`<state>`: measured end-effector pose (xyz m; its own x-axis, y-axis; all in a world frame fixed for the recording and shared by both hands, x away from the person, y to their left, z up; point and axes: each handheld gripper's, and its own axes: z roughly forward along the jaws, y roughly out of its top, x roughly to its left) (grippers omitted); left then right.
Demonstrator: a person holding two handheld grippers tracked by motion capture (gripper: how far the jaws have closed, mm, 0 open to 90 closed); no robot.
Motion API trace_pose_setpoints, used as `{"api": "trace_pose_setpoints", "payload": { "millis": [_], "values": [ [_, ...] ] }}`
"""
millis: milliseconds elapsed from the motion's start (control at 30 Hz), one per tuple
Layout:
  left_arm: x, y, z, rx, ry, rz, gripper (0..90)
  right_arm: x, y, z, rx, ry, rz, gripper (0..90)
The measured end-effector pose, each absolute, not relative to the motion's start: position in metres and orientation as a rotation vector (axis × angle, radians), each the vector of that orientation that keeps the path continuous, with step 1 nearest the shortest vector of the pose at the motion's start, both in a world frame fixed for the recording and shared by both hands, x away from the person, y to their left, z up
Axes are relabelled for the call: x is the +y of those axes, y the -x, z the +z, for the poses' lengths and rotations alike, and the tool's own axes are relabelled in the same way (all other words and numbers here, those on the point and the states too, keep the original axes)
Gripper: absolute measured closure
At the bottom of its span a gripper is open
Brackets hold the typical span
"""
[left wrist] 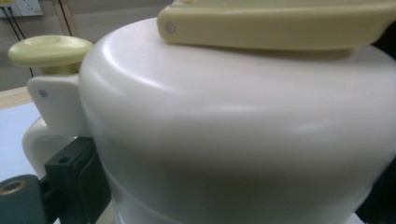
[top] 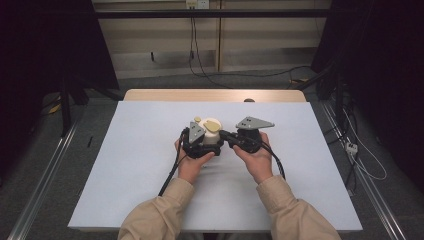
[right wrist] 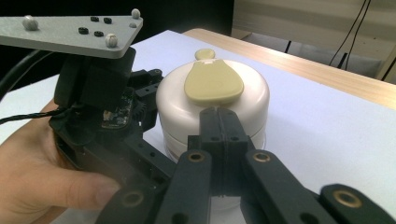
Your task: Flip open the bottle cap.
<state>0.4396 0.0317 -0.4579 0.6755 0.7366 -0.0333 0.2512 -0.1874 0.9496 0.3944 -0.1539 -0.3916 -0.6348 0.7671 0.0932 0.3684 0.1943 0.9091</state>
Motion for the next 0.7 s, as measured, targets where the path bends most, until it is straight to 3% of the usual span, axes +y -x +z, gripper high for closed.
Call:
{"api": "trace_pose_setpoints", "payload": {
  "millis": [700],
  "values": [
    [0.0320,-0.4402,-0.4577,0.792,-1.754,0.534,5.2,-0.1507,-0.3971,-0.3906,2.095,-1.049,1.420,90.0]
  ]
}}
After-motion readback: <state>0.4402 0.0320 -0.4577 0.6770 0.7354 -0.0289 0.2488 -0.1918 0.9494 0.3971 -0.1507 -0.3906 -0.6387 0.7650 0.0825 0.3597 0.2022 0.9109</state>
